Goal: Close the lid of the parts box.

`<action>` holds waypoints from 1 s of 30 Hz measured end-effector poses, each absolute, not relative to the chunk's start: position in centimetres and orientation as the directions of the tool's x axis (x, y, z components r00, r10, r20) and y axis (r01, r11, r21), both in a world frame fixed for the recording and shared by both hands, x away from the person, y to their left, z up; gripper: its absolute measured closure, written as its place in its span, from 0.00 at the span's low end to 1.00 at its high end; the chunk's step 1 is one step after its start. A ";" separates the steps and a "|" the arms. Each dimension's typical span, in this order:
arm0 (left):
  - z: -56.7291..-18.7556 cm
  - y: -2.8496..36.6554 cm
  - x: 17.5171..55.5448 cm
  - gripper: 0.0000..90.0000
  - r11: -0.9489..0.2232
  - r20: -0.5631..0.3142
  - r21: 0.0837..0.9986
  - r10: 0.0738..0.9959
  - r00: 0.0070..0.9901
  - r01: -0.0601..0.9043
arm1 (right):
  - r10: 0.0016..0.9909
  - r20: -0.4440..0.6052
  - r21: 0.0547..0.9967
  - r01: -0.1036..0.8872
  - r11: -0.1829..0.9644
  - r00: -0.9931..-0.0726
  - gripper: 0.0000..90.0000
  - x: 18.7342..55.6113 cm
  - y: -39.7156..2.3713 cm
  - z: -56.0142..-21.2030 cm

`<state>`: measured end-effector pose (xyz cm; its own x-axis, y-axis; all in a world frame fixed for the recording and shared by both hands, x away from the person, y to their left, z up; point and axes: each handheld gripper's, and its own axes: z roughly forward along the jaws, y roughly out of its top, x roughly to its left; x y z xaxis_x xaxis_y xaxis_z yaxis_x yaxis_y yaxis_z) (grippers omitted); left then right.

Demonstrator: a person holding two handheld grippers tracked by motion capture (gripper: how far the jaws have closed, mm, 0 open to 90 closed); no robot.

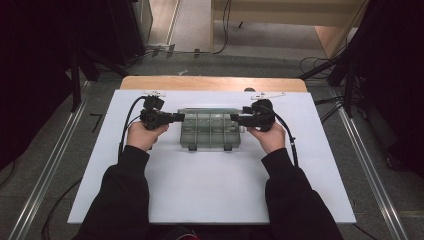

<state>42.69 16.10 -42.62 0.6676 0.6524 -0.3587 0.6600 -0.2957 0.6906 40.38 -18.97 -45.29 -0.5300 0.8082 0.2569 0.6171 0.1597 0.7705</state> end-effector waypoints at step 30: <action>-42.5 17.7 41.3 0.98 -0.326 -0.368 0.679 0.623 0.690 0.657 | 0.763 0.372 0.685 0.711 0.158 -0.528 0.98 37.6 -23.7 -42.8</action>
<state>41.29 17.67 -42.50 0.6900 0.6230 -0.3683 0.6573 -0.3263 0.6793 37.59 -23.69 -42.84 -0.5280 0.7634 0.3720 0.7109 0.1577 0.6854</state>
